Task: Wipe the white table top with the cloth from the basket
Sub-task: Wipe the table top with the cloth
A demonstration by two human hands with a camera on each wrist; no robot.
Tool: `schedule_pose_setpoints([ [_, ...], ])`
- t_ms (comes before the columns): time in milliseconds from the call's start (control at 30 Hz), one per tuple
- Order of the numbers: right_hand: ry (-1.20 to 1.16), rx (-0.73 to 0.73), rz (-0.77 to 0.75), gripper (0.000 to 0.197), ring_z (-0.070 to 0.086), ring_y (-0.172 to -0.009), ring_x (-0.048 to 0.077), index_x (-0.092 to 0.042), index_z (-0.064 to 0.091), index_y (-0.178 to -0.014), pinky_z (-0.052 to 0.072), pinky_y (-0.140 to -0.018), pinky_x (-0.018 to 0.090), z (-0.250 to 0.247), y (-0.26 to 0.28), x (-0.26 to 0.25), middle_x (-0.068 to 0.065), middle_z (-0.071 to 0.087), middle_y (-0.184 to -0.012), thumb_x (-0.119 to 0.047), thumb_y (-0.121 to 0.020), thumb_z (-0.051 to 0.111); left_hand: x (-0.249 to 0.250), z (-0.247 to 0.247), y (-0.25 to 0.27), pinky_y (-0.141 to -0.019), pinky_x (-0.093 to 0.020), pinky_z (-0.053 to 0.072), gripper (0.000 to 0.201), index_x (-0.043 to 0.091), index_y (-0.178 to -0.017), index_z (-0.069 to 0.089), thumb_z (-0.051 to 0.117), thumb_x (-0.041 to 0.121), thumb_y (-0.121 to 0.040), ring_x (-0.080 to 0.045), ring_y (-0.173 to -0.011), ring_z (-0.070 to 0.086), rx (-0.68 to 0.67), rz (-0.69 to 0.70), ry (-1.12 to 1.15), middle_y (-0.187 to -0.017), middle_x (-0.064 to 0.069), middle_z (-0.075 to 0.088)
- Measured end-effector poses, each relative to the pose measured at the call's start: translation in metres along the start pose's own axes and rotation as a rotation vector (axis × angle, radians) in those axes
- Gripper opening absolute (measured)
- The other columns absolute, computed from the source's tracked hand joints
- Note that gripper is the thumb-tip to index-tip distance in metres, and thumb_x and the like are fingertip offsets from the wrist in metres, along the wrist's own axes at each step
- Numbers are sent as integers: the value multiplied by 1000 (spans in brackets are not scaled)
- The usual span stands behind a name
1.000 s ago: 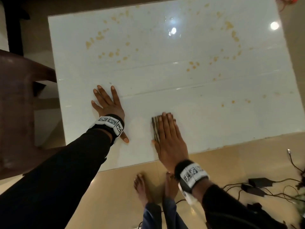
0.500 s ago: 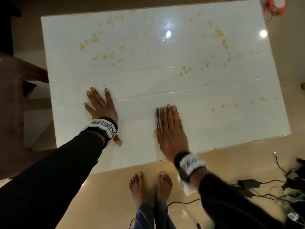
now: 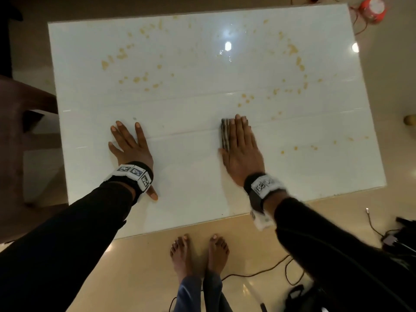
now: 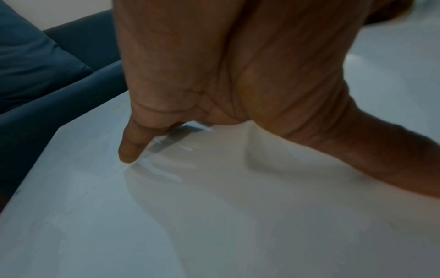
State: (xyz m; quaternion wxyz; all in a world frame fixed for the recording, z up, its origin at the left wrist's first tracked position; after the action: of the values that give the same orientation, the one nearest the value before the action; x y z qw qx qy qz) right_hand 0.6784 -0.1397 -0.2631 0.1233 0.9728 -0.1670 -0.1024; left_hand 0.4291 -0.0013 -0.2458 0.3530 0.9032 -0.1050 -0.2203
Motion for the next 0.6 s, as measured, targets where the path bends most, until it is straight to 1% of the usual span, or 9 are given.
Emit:
schedule_pose_setpoints([
  [67, 3, -30, -45, 73, -3, -163, 39, 2, 6, -165, 11, -133, 50, 12, 63, -10, 25, -2, -174, -43, -111, 24, 1, 0, 1, -119, -64, 12, 206, -4, -140, -47, 97, 60, -8, -56, -149, -17, -28, -12, 6, -151, -44, -31],
  [167, 14, -86, -79, 75, -4, -163, 36, -1, 4, -166, 13, -129, 48, 37, 156, -31, 21, -5, -175, -40, -110, 33, -1, 0, -2, -121, -64, 16, 192, -5, -141, -45, 101, 55, -32, -55, -150, -15, 2, -16, 10, -154, -43, -27],
  [200, 7, -94, -76, 76, -4, -164, 34, -1, 3, -166, 12, -129, 46, 42, 165, -33, 19, -6, -176, -42, -109, 33, 0, 1, -1, -120, -64, 15, 195, -5, -140, -46, 101, 55, -27, -56, -150, -15, -20, -16, 13, -153, -44, -28],
  [267, -8, -93, -90, 74, -5, -164, 33, -3, 2, -167, 9, -129, 44, 42, 156, -38, 18, -6, -176, -43, -110, 28, 1, 2, 1, -120, -63, 12, 201, -6, -137, -48, 98, 56, -13, -57, -149, -17, -32, -12, -4, -152, -45, -29],
  [333, -9, -26, -141, 71, 2, -164, 35, -7, 2, -167, 9, -130, 44, 34, 121, -30, 20, 0, -175, -41, -110, 28, 1, 2, 3, -121, -67, 13, 198, -6, -138, -48, 99, 54, -20, -56, -148, -19, -33, -4, -18, -152, -44, -29],
  [367, -15, 21, -141, 71, 7, -163, 37, -8, 2, -167, 11, -131, 45, 26, 96, -20, 21, 5, -175, -40, -110, 29, 1, 3, 2, -115, -65, -1, 199, -5, -137, -49, 99, 54, -18, -56, -148, -20, -35, 2, -16, -152, -44, -30],
  [400, -29, 39, -103, 71, 10, -162, 38, -7, 2, -166, 12, -131, 46, 18, 71, -6, 22, 7, -174, -41, -110, 28, 1, 3, 1, -114, -57, -2, 201, -5, -138, -49, 98, 55, -15, -56, -148, -20, -35, -3, -9, -152, -44, -30],
  [467, -46, 20, 1, 73, 5, -163, 36, -3, 4, -166, 14, -133, 48, 0, 37, 21, 22, 3, -175, -45, -110, 22, 3, 1, 3, -120, -63, 9, 204, -4, -137, -50, 99, 56, -10, -56, -148, -20, -53, -10, -4, -151, -43, -33],
  [600, -17, -29, 0, 73, -5, -164, 34, 0, 2, -166, 16, -132, 49, 7, 90, 28, 20, -5, -175, -42, -111, 25, 4, -3, 7, -122, -58, 17, 209, -7, -134, -52, 95, 61, -2, -55, -149, -17, -132, -26, -8, -150, -44, -34],
])
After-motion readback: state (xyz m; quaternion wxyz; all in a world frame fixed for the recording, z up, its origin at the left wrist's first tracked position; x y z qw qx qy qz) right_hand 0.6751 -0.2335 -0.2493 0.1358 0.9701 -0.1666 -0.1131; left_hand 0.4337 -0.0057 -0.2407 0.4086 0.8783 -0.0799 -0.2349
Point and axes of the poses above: each hand's wrist, its own y-axis away from the middle knuckle, its own z-axis out of the palm, x = y × z, the point moved 7 cm from there along -y, towards the middle knuckle
